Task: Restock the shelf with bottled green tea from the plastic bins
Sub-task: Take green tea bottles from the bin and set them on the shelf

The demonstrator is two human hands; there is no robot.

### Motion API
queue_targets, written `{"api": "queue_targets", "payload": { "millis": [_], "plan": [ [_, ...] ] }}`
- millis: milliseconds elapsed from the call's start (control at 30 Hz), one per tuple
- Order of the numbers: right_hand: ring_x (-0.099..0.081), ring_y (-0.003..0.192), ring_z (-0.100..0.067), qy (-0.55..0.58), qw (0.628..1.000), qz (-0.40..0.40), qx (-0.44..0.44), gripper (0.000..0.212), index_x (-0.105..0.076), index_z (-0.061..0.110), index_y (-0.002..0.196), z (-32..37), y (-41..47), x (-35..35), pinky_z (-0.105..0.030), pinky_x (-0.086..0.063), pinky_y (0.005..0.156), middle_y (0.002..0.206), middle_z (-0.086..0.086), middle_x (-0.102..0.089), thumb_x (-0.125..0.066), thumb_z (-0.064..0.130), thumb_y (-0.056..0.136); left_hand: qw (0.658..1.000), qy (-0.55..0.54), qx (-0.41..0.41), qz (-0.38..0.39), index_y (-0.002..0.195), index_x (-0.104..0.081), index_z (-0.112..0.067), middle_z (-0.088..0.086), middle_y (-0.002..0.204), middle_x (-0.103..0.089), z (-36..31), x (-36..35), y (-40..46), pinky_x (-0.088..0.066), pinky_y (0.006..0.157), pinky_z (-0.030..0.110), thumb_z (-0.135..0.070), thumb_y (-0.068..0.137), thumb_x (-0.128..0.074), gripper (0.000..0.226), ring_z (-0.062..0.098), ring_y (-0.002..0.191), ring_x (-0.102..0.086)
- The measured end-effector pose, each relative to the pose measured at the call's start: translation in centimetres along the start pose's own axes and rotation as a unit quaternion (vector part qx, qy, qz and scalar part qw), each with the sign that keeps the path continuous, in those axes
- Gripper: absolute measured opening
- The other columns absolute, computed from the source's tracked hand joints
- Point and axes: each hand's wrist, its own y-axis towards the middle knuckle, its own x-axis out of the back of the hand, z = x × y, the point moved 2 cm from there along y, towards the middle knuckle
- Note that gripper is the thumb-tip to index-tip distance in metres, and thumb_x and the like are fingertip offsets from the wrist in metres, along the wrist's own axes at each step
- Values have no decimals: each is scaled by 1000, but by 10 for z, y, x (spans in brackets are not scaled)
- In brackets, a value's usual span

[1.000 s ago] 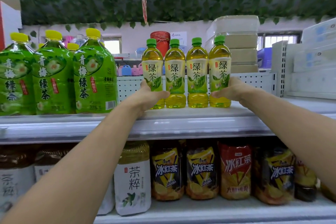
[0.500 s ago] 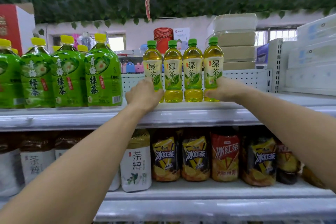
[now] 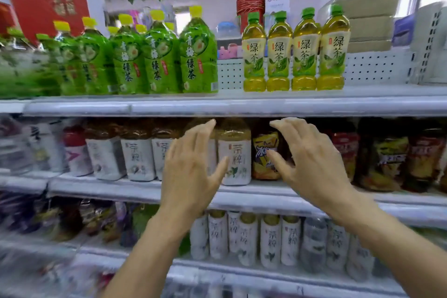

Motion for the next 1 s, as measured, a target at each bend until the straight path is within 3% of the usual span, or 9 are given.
{"api": "queue_targets", "payload": {
  "millis": [233,333,433,567,667,867,1000],
  "plan": [
    [-56,112,-37,57,997,29,40,55,-52,11,132,176,-35,-54,-47,-48,84,130,-15,-55,-45,46,90,993,99,51,26,142,-47,-19,4,130,-59,127,99,-112,-51,90,43,-49,94,-47,57,25,116,-57],
    [-55,113,-39,90,993,67,41,57,-50,13,134,270,-48,-87,-48,-48,87,133,-17,-53,-44,48,90,982,158,68,80,147,-43,-19,5,136,-55,202,157,-160,-51,91,43,-52,95,-46,62,26,119,-56],
    [-54,115,-40,116,985,118,56,63,-45,14,138,365,-58,-120,-49,-49,87,136,-17,-50,-42,51,87,963,205,110,138,155,-32,-22,10,148,-45,275,216,-202,-44,103,47,-55,94,-50,72,30,133,-47],
    [-52,119,-41,137,975,161,73,66,-47,11,139,475,-62,-157,-50,-49,88,138,-19,-50,-66,42,85,941,246,152,178,154,-34,-18,13,150,-43,355,285,-247,-41,107,50,-60,93,-49,75,34,135,-45],
    [-52,119,-40,164,967,180,78,63,-48,11,137,545,-59,-178,-49,-48,87,139,-17,-49,-67,39,85,925,255,189,208,154,-33,-18,11,152,-40,407,325,-273,-40,108,47,-61,96,-43,73,32,137,-42],
    [-50,116,-38,207,949,219,99,55,-50,11,134,652,-49,-236,-49,-46,85,133,-13,-49,-63,39,89,905,239,293,196,152,-33,-23,4,148,-38,507,381,-318,-44,100,48,-53,97,-53,66,29,134,-41],
    [-47,118,-33,221,935,262,97,53,-49,14,133,706,-41,-294,-46,-44,92,131,-10,-49,-59,43,90,885,225,350,207,150,-35,-21,5,145,-38,584,397,-341,-46,97,51,-50,95,-57,66,30,133,-42]
  ]
}}
